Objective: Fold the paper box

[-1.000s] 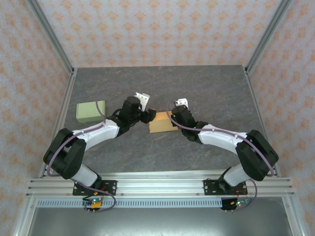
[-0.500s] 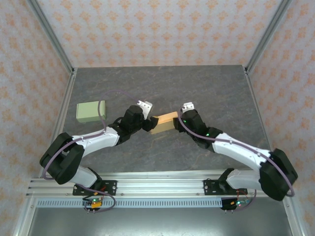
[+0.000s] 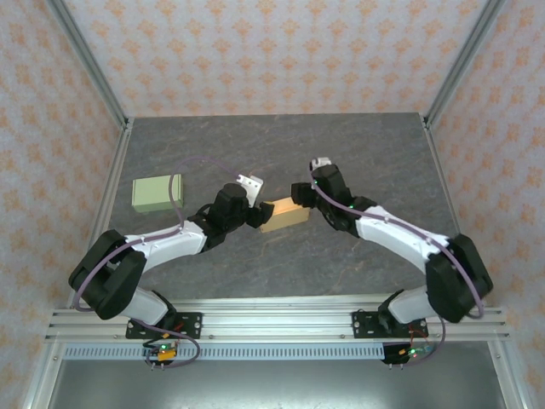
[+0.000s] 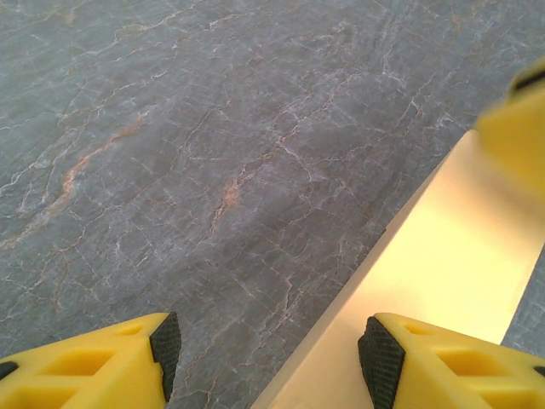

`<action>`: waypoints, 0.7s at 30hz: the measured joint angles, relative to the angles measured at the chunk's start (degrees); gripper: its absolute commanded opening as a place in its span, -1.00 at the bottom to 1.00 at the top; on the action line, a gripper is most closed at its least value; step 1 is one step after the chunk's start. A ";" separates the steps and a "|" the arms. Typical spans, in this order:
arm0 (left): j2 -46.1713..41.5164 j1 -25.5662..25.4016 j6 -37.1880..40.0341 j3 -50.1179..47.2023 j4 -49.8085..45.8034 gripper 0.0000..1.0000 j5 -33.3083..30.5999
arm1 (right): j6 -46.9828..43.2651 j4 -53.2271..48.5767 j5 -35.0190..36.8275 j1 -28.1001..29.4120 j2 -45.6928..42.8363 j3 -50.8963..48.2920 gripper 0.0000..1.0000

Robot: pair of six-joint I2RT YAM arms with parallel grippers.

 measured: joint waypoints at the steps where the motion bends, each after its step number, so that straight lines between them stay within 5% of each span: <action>1: 0.00 0.00 0.00 -0.28 0.02 0.24 0.04 | -0.13 3.41 -0.55 -0.22 0.42 -1.36 0.23; 11: -0.11 -0.11 1.31 -0.66 0.42 0.25 0.92 | -8.41 3.50 -0.72 -0.57 -8.31 -4.55 0.32; 21: 0.07 -0.09 1.77 -0.63 0.85 0.26 1.20 | -13.62 24.41 -1.11 -0.92 -4.42 -15.04 0.32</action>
